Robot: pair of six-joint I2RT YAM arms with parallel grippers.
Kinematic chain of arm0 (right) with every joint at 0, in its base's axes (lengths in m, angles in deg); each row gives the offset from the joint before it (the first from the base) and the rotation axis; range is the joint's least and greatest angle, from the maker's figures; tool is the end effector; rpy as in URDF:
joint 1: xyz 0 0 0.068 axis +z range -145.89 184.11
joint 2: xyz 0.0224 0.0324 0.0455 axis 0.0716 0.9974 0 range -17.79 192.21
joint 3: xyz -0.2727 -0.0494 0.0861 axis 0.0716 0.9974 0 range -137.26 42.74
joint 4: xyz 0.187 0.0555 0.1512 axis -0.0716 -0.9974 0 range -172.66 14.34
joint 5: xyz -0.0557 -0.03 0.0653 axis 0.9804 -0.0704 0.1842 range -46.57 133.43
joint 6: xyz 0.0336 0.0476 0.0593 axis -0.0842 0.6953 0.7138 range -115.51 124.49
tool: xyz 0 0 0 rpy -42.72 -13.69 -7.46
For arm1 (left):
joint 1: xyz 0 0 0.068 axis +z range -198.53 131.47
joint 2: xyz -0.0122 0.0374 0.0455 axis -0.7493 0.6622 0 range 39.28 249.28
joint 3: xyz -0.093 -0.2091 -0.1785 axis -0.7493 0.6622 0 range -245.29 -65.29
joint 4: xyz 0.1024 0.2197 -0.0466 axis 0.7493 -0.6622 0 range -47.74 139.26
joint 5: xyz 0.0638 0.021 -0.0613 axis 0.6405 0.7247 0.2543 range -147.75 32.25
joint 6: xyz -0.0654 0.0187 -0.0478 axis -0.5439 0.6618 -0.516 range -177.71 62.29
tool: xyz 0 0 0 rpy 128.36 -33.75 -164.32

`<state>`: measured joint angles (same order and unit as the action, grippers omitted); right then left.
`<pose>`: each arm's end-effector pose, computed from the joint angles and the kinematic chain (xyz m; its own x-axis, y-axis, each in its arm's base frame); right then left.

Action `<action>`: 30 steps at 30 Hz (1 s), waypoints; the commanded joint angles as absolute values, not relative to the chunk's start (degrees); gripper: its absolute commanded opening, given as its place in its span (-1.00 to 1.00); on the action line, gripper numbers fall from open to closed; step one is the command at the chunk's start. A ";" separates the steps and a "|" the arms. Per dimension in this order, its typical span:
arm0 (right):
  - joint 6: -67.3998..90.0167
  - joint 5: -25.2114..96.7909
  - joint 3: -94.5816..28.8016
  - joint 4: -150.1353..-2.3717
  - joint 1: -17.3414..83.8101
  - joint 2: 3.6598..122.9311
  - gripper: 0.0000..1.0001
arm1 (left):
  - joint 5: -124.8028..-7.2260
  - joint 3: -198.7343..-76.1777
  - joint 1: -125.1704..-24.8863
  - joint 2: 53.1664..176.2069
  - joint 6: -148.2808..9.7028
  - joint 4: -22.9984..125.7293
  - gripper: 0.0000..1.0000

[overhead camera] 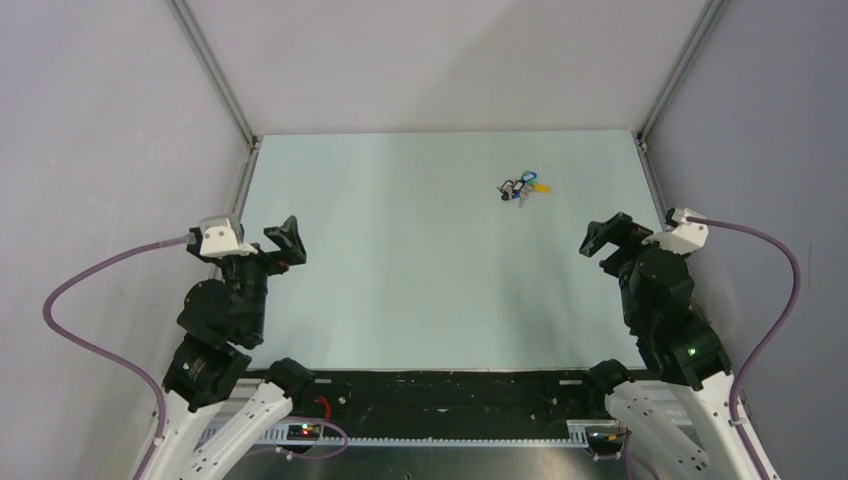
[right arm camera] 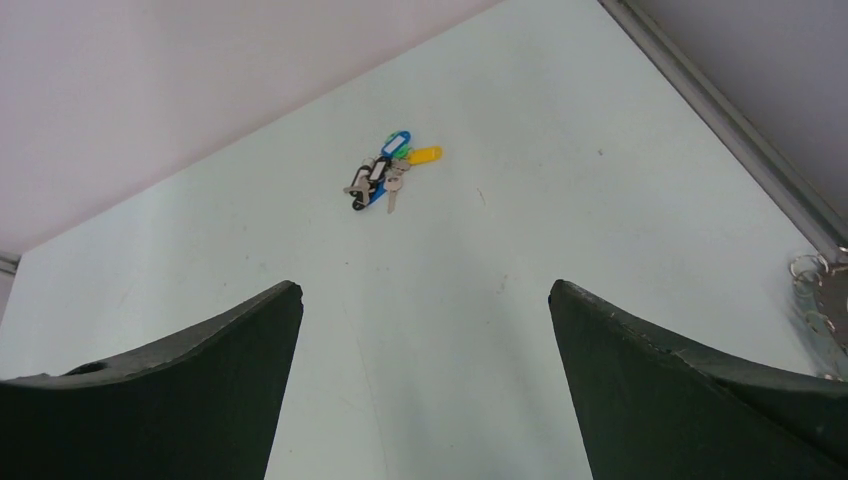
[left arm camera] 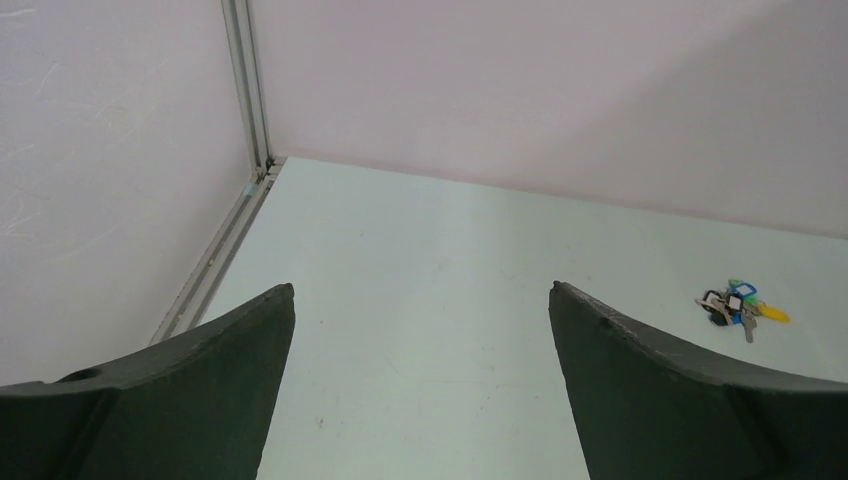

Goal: Remove the keys from the keyring

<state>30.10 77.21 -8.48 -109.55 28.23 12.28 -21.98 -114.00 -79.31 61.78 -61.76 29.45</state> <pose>0.1071 0.0036 0.3638 -0.1142 0.3423 -0.9326 0.2270 0.9229 0.3110 0.0825 0.0002 0.3914 0.1015 -0.1272 -0.9867 -0.0770 0.9878 -0.1353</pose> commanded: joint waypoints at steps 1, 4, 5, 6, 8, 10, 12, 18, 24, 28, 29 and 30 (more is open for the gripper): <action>32.47 80.80 -10.57 -111.12 27.90 11.94 0.99 | -23.02 -114.58 -78.47 61.40 -61.56 30.47 0.99; 32.29 81.28 -10.57 -111.61 27.82 12.02 0.99 | -23.68 -114.91 -78.50 62.32 -61.89 30.39 0.99; 31.84 81.41 -10.54 -111.87 27.68 12.32 0.99 | -22.89 -115.11 -78.50 62.58 -62.82 30.28 0.99; 31.75 81.32 -10.59 -112.09 27.67 12.52 0.99 | -22.65 -115.12 -78.50 62.86 -63.34 30.26 0.99; 30.77 81.29 -10.71 -112.93 27.49 14.12 0.99 | -22.32 -115.01 -78.43 63.08 -64.44 30.25 0.99; 28.42 81.44 -10.88 -114.05 27.22 16.36 0.99 | -22.75 -115.22 -78.41 63.16 -65.81 30.09 0.99; 27.24 84.71 -11.82 -117.38 26.26 19.98 0.99 | -24.12 -115.36 -78.34 62.84 -67.03 29.94 0.99; 26.93 89.21 -17.78 -130.07 20.23 34.95 0.99 | -27.59 -115.12 -77.89 61.70 -71.04 29.90 0.99; 23.74 90.22 -21.29 -134.96 16.38 44.80 0.99 | -31.92 -115.79 -78.70 63.00 -72.00 29.07 0.99; 21.15 88.91 -20.60 -133.66 11.96 51.43 0.99 | -33.65 -116.84 -79.19 64.98 -72.35 27.51 0.99; 21.08 88.67 -20.60 -133.69 10.93 54.03 0.99 | -34.32 -117.05 -79.15 65.57 -72.49 27.17 0.99; 21.14 89.06 -20.52 -133.68 10.33 55.43 0.98 | -35.59 -117.23 -79.12 65.92 -72.57 26.96 0.99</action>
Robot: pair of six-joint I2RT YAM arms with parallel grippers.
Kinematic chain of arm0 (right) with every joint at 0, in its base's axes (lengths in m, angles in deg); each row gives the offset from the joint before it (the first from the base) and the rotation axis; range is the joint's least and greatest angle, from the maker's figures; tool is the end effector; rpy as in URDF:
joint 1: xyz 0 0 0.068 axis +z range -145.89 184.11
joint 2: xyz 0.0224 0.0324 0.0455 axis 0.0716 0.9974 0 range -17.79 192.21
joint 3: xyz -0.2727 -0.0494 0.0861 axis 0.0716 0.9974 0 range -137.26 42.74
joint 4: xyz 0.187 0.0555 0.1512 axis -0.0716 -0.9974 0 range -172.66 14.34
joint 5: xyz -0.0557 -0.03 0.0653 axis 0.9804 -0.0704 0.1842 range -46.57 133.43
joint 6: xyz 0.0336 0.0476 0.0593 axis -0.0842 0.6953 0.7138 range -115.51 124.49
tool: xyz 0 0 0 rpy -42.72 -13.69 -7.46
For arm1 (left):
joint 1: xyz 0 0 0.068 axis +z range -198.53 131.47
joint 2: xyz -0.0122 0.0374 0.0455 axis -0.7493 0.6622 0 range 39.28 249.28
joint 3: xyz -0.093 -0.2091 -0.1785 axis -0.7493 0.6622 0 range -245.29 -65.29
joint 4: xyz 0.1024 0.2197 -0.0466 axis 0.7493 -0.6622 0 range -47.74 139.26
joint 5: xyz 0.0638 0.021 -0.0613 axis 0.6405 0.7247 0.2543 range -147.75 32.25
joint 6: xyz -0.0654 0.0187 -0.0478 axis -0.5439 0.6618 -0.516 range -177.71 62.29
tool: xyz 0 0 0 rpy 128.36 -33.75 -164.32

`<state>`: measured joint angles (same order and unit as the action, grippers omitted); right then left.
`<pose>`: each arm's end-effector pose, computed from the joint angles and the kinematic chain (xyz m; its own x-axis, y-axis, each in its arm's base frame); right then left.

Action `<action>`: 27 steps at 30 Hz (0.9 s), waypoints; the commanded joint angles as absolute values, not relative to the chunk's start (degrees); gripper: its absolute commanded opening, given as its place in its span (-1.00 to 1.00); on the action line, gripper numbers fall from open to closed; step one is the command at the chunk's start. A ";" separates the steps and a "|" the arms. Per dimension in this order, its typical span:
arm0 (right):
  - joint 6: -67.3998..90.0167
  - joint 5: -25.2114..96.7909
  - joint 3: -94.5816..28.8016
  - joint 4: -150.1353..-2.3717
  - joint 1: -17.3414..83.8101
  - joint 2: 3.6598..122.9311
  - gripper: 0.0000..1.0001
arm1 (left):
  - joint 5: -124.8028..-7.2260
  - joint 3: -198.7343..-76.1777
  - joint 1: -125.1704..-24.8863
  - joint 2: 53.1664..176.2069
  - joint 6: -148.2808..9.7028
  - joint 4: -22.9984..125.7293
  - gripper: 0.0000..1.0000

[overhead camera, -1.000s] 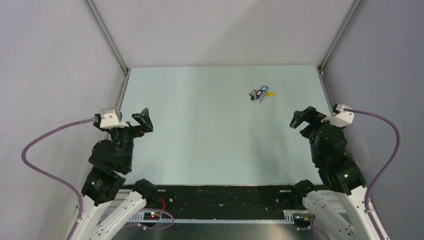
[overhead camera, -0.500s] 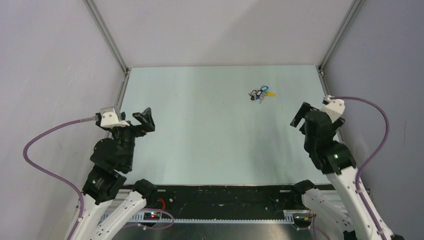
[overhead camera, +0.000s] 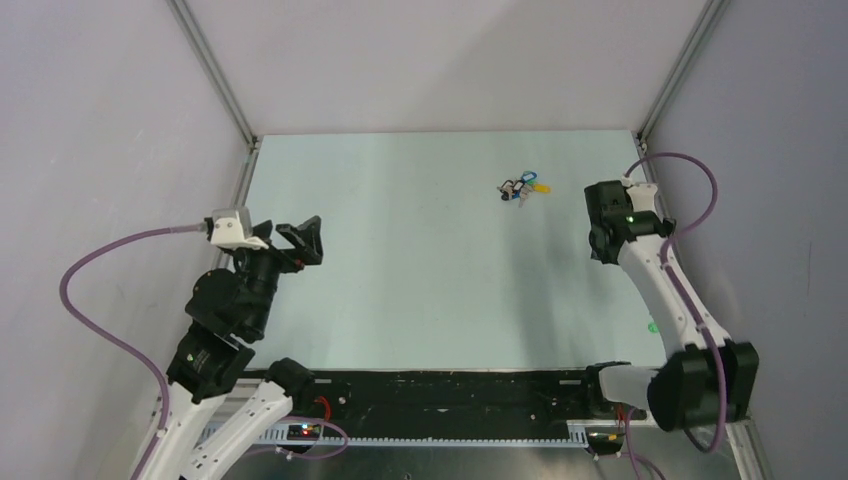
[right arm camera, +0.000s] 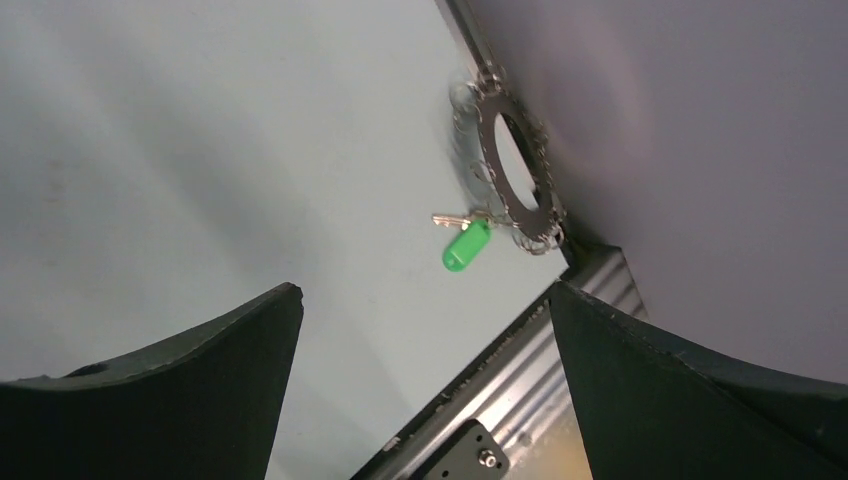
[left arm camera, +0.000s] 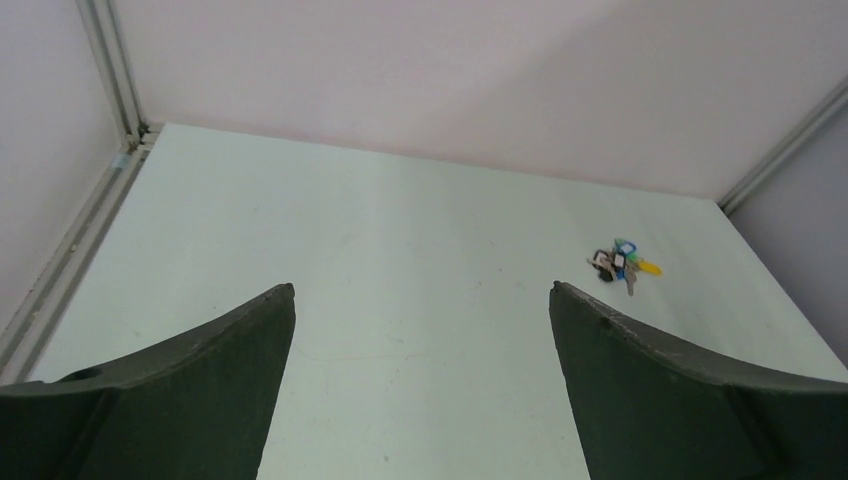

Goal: Remove the keys from the keyring

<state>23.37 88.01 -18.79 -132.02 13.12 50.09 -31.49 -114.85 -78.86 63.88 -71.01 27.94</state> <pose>0.2114 -0.0181 0.2973 -0.7637 0.1121 -0.6358 0.4792 0.7584 -0.4419 0.0896 -0.0153 0.3909 0.0369 -0.2606 -0.9647 0.0824 0.9629 -0.2570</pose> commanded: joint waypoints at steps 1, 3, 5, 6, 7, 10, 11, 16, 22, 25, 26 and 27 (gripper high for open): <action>21.12 89.32 -20.51 -133.82 9.22 58.29 0.98 | -36.21 -117.65 -79.12 66.62 -72.65 26.50 0.99; 21.48 88.98 -20.47 -133.87 7.80 61.94 0.97 | -37.86 -118.27 -79.12 67.50 -72.73 25.57 0.99; 21.33 87.37 -20.52 -134.38 6.21 65.56 0.95 | -38.39 -118.60 -79.06 67.96 -72.63 25.10 0.99; 21.45 88.78 -20.64 -134.99 5.55 66.95 0.94 | -38.45 -118.62 -79.04 68.00 -72.47 24.96 0.99; 21.50 89.75 -20.77 -136.33 3.88 69.32 0.93 | -38.29 -118.83 -78.92 67.97 -72.34 24.71 0.99; 21.60 89.57 -20.68 -137.00 -1.71 71.53 0.84 | -36.99 -118.91 -78.46 67.02 -71.97 24.48 0.99; 20.66 88.14 -20.34 -136.48 -2.80 71.52 0.81 | -36.22 -118.77 -78.25 66.77 -71.96 24.48 0.99; 15.44 84.10 -17.34 -131.60 -8.81 70.82 0.79 | -35.29 -118.33 -77.98 66.13 -71.59 24.48 0.99; 13.37 83.07 -17.72 -130.24 -12.20 74.37 0.71 | -34.08 -118.20 -77.67 66.13 -71.23 24.53 0.99; 13.94 86.07 -19.72 -131.25 -12.69 78.74 0.75 | -34.37 -118.21 -77.58 66.17 -71.32 24.48 0.99; 13.97 86.11 -20.13 -131.33 -13.96 79.30 0.75 | -34.40 -118.16 -77.54 66.09 -71.37 24.48 0.99; 13.94 85.74 -20.87 -131.27 -15.46 80.47 0.74 | -34.43 -118.09 -77.54 65.96 -71.34 24.52 0.99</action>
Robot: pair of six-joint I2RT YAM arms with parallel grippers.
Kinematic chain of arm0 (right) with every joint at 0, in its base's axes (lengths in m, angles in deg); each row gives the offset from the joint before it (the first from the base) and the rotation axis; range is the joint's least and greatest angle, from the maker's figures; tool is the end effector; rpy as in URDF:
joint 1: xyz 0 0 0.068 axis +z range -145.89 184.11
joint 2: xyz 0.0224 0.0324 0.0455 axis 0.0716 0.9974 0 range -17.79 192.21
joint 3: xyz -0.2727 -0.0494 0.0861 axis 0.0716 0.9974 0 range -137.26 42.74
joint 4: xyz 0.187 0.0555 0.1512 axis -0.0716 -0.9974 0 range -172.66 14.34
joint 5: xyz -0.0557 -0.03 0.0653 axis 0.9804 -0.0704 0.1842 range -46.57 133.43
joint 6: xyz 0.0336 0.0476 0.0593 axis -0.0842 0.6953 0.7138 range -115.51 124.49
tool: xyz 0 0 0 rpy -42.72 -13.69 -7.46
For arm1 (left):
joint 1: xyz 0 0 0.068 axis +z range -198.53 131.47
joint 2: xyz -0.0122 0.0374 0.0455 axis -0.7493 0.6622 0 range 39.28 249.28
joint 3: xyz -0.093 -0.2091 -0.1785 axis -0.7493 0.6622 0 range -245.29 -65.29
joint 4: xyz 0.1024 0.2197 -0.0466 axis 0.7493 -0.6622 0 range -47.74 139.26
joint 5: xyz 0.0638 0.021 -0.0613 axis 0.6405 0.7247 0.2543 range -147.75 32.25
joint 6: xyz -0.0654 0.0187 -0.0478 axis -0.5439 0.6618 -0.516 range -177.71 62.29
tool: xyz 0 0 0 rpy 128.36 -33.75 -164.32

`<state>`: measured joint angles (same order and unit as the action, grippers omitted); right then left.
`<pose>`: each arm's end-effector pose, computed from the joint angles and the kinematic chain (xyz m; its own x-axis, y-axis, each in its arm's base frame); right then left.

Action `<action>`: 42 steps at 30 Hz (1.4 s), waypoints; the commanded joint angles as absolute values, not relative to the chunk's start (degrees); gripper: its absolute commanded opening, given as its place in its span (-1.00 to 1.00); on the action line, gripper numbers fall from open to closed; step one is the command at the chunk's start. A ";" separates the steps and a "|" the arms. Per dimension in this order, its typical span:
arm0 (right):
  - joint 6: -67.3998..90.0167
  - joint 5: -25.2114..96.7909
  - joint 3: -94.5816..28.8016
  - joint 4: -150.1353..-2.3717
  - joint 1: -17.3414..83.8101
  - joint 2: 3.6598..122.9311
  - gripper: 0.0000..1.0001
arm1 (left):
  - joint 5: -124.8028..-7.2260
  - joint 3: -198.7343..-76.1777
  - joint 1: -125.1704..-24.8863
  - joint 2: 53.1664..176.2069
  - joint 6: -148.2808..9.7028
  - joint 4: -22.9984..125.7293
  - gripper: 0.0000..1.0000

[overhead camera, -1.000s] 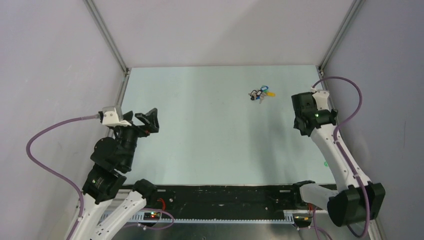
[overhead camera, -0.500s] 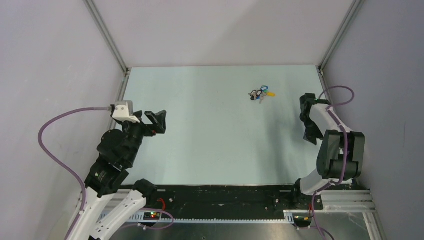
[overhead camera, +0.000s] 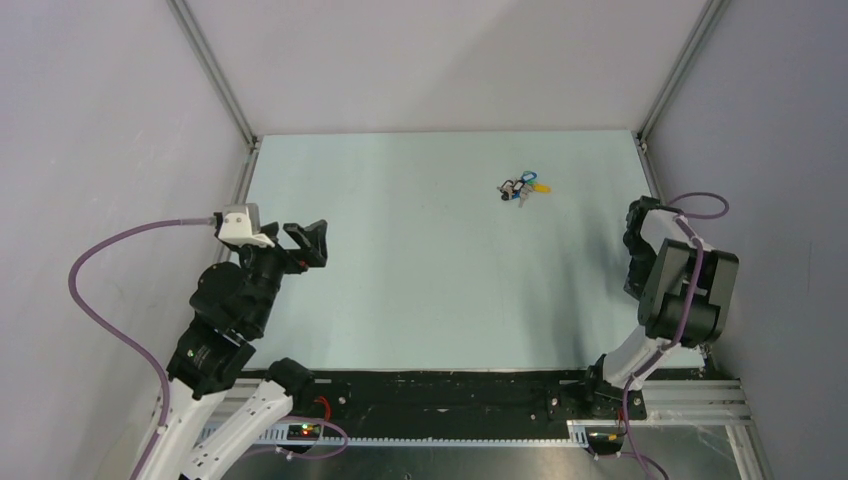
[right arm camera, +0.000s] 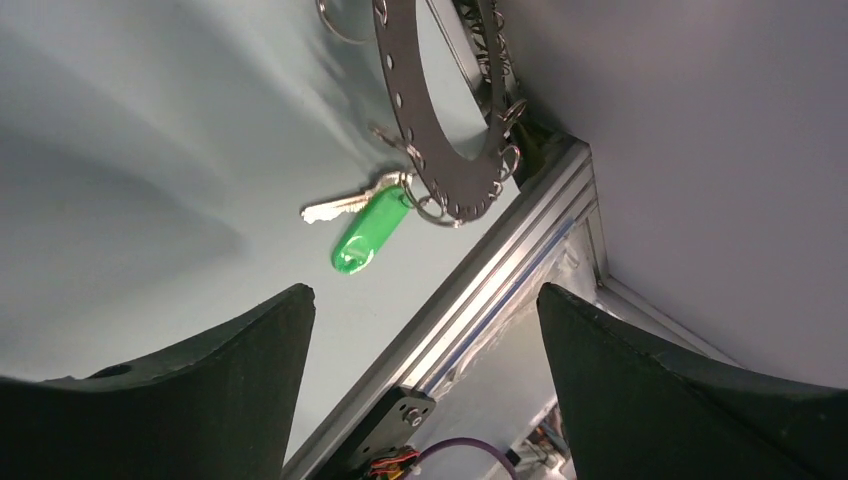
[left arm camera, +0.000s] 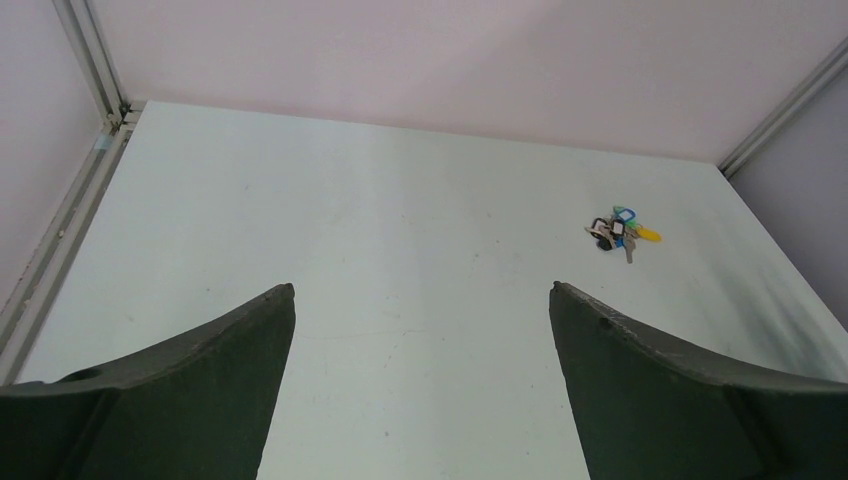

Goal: Remove the keys from the keyring

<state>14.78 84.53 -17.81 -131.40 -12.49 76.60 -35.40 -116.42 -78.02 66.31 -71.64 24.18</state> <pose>0.2416 -0.1219 0.1881 -0.9037 0.4096 -0.1248 0.3874 0.6582 -0.6455 0.0961 -0.0227 0.3877 -0.0443 -0.2308 -0.9720 0.1170 0.9651 -0.2345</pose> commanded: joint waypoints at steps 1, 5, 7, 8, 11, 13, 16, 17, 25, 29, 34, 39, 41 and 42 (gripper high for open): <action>13.64 85.59 -21.10 -130.96 -16.22 81.18 0.73 | -34.48 -117.80 -77.53 65.85 -71.34 24.47 0.99; 13.81 90.18 -24.41 -132.03 -17.87 87.66 0.72 | -33.46 -117.35 -77.53 64.88 -71.00 24.48 0.99; 13.84 92.19 -25.93 -132.12 -18.37 90.64 0.72 | -33.08 -117.26 -77.53 64.49 -70.98 24.49 0.99; 13.65 91.93 -26.76 -131.81 -19.16 92.09 0.71 | -33.00 -117.29 -77.53 64.41 -70.98 24.52 0.99; 13.03 91.61 -28.48 -131.80 -21.08 94.24 0.52 | -33.10 -117.42 -77.47 64.66 -70.98 24.51 0.99; 12.91 91.31 -29.45 -131.63 -22.77 95.02 0.31 | -33.35 -117.48 -77.38 65.02 -70.98 24.54 0.99; 12.60 89.57 -30.40 -130.75 -24.72 95.46 0.02 | -33.66 -117.66 -76.84 65.12 -71.09 24.51 0.99; 12.37 89.53 -30.93 -130.67 -24.92 95.89 -0.28 | -33.84 -117.66 -76.35 65.01 -71.20 24.49 0.99; 12.83 94.06 -32.31 -131.01 -19.16 96.06 -1.00 | -35.44 -117.69 -74.20 65.64 -71.91 24.48 0.99; 11.42 101.35 -33.47 -131.29 -12.76 92.33 -1.00 | -36.22 -117.76 -74.11 66.59 -72.10 24.49 0.99; 4.02 112.23 -39.56 -127.77 -1.47 85.56 -1.00 | -37.70 -117.75 -74.00 65.92 -71.80 24.44 0.99; -11.62 116.57 -39.91 -107.33 11.51 79.12 -1.00 | -35.68 -116.27 -73.68 63.63 -73.86 24.58 0.99; -16.81 115.69 -39.96 -99.77 17.02 76.57 -1.00 | -35.99 -116.10 -73.67 63.59 -73.69 24.58 0.99; -18.99 115.77 -39.96 -94.91 20.56 75.50 -1.00 | -36.07 -116.14 -73.67 64.01 -73.17 24.66 0.99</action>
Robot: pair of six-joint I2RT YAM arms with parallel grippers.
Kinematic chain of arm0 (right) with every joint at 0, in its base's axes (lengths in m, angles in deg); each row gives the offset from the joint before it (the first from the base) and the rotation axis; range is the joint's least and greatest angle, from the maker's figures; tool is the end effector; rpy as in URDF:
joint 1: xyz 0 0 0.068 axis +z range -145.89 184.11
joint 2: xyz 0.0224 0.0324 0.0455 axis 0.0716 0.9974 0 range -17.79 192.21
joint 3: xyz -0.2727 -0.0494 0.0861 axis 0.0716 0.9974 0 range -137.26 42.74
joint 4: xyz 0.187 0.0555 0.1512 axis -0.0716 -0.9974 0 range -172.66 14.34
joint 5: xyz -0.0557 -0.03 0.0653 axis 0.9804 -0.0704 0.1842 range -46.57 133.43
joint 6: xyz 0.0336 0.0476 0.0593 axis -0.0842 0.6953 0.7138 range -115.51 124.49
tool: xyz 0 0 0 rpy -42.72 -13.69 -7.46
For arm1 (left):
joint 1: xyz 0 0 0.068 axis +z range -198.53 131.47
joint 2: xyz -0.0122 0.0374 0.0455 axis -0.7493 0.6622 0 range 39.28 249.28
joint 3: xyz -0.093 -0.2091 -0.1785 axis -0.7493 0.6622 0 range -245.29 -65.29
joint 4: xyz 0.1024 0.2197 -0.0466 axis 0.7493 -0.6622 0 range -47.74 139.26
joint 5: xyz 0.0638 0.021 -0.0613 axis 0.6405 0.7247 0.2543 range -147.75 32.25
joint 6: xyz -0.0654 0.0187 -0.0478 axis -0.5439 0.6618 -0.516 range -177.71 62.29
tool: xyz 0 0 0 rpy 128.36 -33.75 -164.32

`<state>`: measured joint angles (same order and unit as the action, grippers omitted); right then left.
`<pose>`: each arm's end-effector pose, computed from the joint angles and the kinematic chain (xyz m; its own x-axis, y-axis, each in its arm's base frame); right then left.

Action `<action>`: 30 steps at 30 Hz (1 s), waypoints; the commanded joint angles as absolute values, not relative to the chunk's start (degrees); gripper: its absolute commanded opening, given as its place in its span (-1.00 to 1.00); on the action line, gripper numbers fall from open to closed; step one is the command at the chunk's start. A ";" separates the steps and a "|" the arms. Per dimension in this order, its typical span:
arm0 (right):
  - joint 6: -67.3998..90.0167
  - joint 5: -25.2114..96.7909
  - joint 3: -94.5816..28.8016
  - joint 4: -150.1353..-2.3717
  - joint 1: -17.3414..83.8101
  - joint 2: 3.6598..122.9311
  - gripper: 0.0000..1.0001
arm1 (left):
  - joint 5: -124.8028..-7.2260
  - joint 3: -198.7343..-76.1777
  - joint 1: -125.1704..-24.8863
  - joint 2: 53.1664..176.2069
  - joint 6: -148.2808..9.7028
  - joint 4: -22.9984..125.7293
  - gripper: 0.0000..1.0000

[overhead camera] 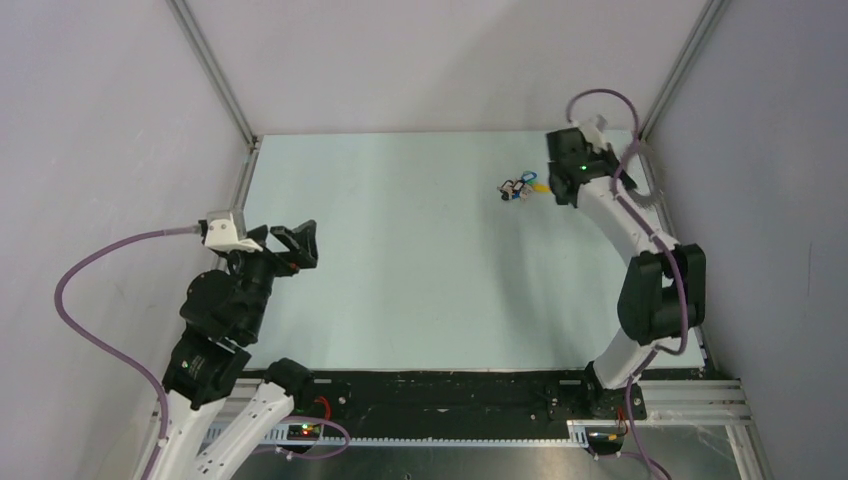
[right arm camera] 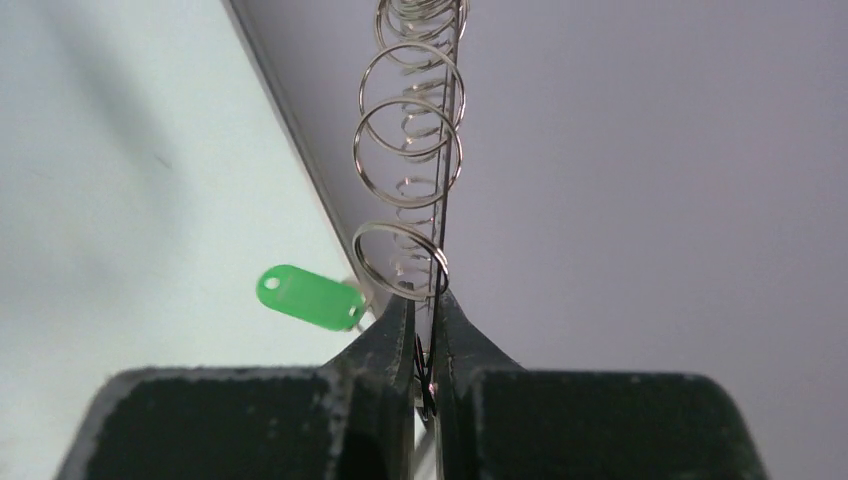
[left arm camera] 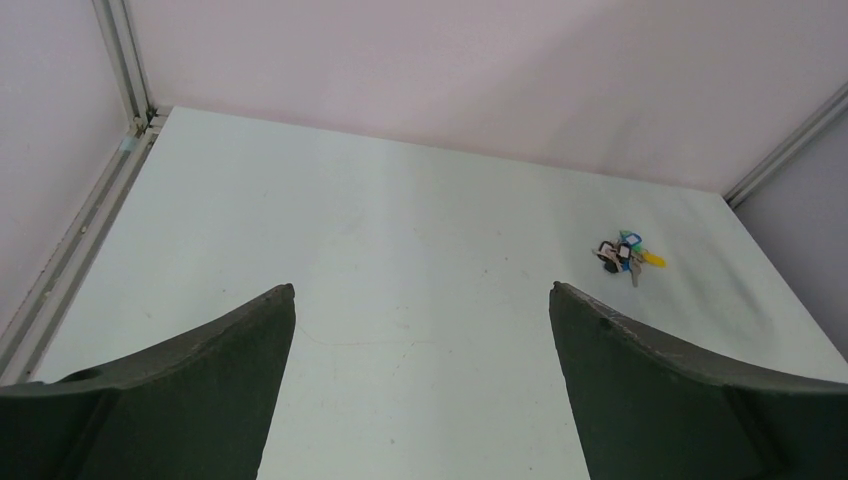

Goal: Remove the keys from the keyring

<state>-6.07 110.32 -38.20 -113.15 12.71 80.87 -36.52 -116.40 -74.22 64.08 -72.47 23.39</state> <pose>0.3636 -0.0126 0.2955 -0.8825 -0.2065 -0.4225 0.3036 0.4361 -0.8472 0.0877 -0.0131 0.3884 -0.0130 -0.2573 -0.9662 0.0769 0.9632 -0.2575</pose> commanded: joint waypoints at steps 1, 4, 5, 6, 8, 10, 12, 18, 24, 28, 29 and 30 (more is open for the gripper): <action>-23.20 115.59 -39.96 -92.40 22.44 75.04 -1.00 | -36.19 -116.30 -73.67 64.30 -72.78 24.65 0.99; -27.61 111.66 -39.96 -85.31 31.59 71.88 -1.00 | -36.64 -116.22 -73.67 65.33 -72.02 24.71 0.99; -27.68 107.44 -39.96 -85.19 35.04 70.13 -1.00 | -36.74 -116.08 -73.67 65.45 -71.94 24.77 0.99; -27.59 104.84 -39.92 -85.60 36.58 69.15 -1.00 | -37.36 -115.99 -73.71 65.71 -71.66 24.90 0.99; -27.19 98.17 -39.80 -85.34 40.70 66.84 -1.00 | -39.75 -115.90 -73.68 66.03 -70.63 25.18 0.99; -26.60 94.38 -39.79 -84.40 43.79 65.07 -1.00 | -43.05 -115.72 -73.67 66.37 -68.99 25.55 0.99; -23.83 89.47 -39.52 -85.32 46.31 62.75 -1.00 | -45.37 -115.38 -73.67 66.85 -67.74 26.19 0.99; -11.27 58.59 -29.81 -79.99 47.79 51.02 -1.00 | -53.06 -114.51 -73.64 68.50 -65.59 28.31 0.99; -0.49 35.27 -19.46 -67.00 43.43 40.48 -1.00 | -60.40 -115.14 -73.72 71.64 -71.80 30.59 0.99; 8.59 24.28 -16.75 -61.20 38.48 36.85 -1.00 | -65.21 -112.62 -74.40 73.53 -80.12 37.67 0.99; 11.06 23.05 -16.58 -59.41 37.90 36.43 -1.00 | -66.45 -111.85 -74.73 73.54 -82.49 42.28 0.99; 12.13 20.91 -16.45 -58.66 36.88 35.76 -1.00 | -67.29 -109.95 -75.60 73.60 -84.32 44.80 0.99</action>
